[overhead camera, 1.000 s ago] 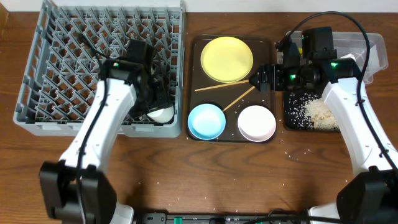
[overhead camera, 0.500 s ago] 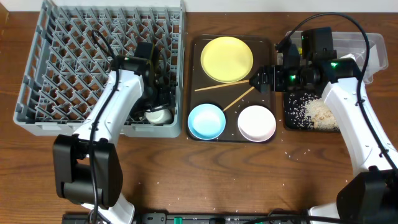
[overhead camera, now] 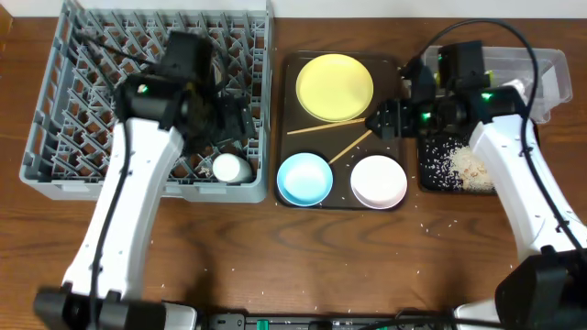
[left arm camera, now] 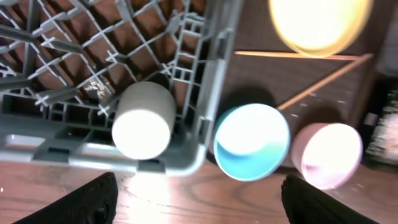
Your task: Sort waste into correct bins and load items into the dishwasher
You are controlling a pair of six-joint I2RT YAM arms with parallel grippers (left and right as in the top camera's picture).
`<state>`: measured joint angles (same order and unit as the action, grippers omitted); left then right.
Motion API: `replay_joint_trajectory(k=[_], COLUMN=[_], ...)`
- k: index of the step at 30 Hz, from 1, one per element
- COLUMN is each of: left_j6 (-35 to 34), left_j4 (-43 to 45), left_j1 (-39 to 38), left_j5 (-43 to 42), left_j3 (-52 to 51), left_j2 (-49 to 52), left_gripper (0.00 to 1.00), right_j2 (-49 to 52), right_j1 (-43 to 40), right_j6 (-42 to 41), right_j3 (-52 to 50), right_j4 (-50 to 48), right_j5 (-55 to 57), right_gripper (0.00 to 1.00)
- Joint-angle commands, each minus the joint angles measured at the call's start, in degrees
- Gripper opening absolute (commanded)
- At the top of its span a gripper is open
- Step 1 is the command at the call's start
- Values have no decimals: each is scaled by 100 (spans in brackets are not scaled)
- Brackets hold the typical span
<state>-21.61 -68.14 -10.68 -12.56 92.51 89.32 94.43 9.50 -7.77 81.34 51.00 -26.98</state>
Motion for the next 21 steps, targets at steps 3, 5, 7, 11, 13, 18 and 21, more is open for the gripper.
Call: replay_joint_trajectory(k=[3,5,7,11,13,18,21], left_j6=[-144,-160,-186,-225,-225,-267,-269], left_j4=[-149,-225,-389,-590,-638,-621,-597], left_j1=[-2,-2,-2,-2,-2,0,0], left_j5=[-195,-155,4,37,39,192,190], left_j3=[90,90,83,55,7,-20,-20], left_j2=[-660,-833,-957,-949,-942,-905,-866], left_gripper=[86,86,86,86,86,86,86], right_j2=[-63,-22,125,479,785,1486,1836], right_j1=[706,979,1360,1768,1939,2057,2057], right_j6=[-299,-544,-807,-1088,-1279,-1368,-1364], right_j3=[37,26,17,17,17,17,17], right_j4=[2,2,2,26,70,245,302], right_j5=[380,614,850,992,1102,1108,1106], right_gripper=[78,74,69,68,69,69,68])
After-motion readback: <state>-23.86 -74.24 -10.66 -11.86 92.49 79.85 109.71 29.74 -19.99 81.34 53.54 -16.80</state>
